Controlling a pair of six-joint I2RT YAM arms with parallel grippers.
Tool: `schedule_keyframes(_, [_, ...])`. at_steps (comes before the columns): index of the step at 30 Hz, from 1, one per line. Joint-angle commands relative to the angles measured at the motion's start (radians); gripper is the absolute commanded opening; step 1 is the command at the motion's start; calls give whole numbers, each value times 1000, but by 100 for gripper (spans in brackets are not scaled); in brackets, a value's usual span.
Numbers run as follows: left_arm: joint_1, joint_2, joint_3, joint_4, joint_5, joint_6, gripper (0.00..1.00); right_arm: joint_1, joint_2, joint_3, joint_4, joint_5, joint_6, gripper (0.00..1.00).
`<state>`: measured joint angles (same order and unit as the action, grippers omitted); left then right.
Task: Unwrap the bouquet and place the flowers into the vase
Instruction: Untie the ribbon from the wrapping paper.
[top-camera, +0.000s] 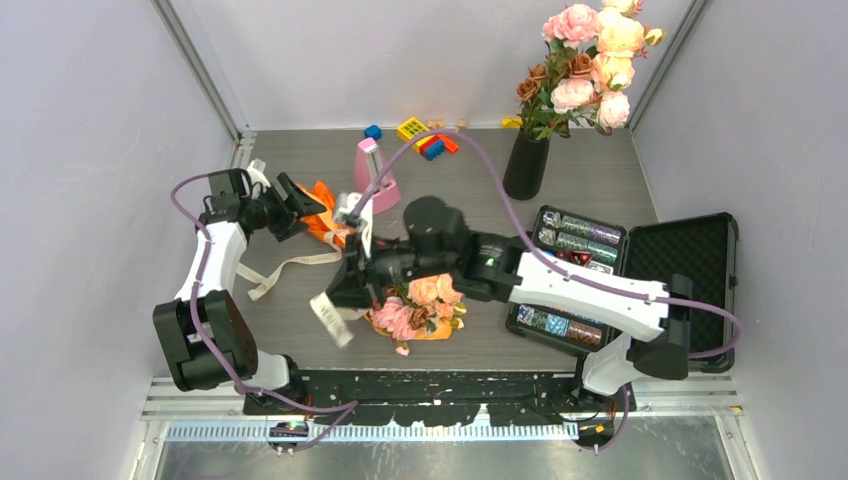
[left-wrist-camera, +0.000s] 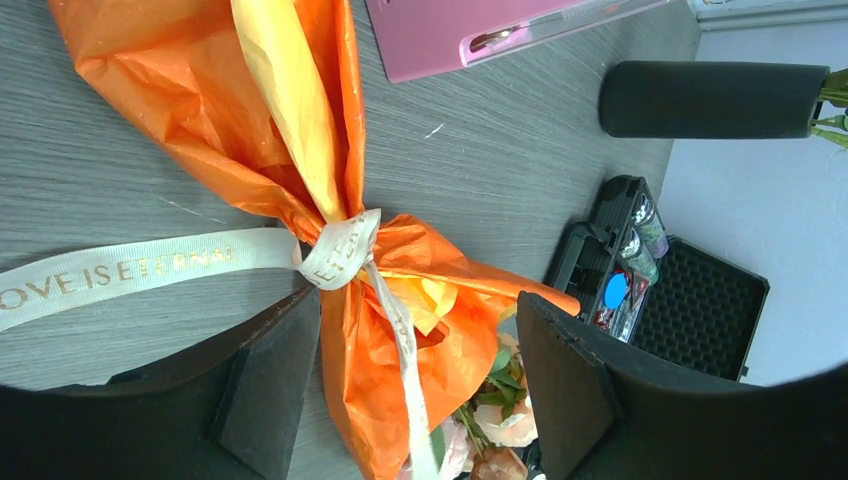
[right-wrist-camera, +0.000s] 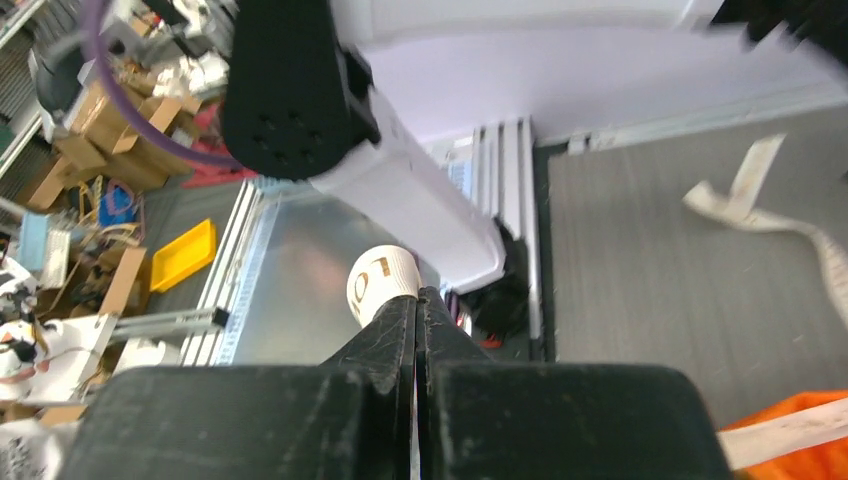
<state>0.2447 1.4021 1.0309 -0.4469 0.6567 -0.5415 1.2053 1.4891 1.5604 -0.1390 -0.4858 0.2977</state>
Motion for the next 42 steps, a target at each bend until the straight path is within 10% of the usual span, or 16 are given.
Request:
schedule_keyframes(1, [7,2,18,10,43,-1,74,50,52,-77,44,21,57,0])
schedule_keyframes(9, [7,0,8,19,38,-5,74,91,236,-150,-25,292,-13,3])
schedule_keyframes(14, [7,11,6,25,52,-13,74,92,288,-91,-135,417,-59,51])
schedule_keyframes(18, [7,11,-4,46,74,-34,74,77,247,-84,-171,573,-100,71])
schedule_keyframes(42, [1,-1,-28,89,96,-64,66,-258,685,393,-246,507,-73,41])
